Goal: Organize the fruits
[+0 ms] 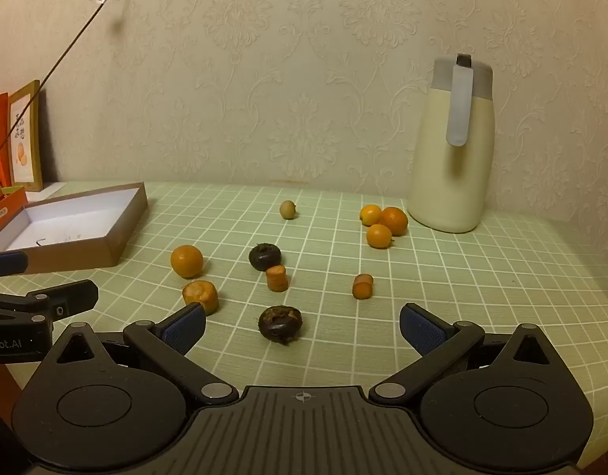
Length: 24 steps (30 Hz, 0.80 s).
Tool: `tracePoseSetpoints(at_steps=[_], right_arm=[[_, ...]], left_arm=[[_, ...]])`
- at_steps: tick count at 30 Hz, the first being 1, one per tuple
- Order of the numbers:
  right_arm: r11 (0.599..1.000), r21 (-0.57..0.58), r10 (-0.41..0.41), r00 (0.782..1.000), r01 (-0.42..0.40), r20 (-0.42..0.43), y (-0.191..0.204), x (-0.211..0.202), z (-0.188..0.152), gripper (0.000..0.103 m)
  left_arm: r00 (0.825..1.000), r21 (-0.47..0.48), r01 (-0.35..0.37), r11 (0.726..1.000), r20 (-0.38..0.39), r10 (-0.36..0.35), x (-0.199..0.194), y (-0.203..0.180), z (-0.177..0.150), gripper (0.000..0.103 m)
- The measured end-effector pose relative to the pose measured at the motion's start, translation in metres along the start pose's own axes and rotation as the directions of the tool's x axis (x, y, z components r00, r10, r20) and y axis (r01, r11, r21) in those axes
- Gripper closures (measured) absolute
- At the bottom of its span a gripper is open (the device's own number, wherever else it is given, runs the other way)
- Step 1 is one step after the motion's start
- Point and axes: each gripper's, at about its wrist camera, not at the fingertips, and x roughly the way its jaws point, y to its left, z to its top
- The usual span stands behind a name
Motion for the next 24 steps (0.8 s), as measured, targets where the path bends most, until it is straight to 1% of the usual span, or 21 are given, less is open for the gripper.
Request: tracePoseSetpoints(at_steps=[5,7,17,18,24], right_arm=[[1.000,-0.002,-0.003,1.000,0.003,-0.001,0.000,0.000,0.000,0.000],[1.000,-0.002,-0.003,1.000,0.003,0.000,0.000,0.000,0.001,0.000],[1.000,-0.004,-0.002,1.000,0.002,0.000,0.001,-0.001,0.001,0.000],[1.000,-0.004,-0.002,1.000,0.002,0.000,0.001,-0.001,0.001,0.000],[1.000,-0.005,-0.003,1.000,0.003,0.001,0.001,-0.001,0.002,0.000]], left_arm=[[1.000,0.000,0.000,1.000,0.002,0.000,-0.004,-0.002,0.000,0.006],[1.000,-0.003,0.003,1.000,-0.009,-0.003,0.004,-0.001,0.001,0.006],[1.000,0.001,0.007,1.000,-0.008,-0.007,0.010,-0.002,0.003,0.006],[1.000,-0.006,0.004,1.000,-0.008,-0.004,0.004,0.002,0.001,0.006],[1.000,-0.007,0.001,1.000,-0.006,-0.001,0.002,0.004,0.000,0.006]])
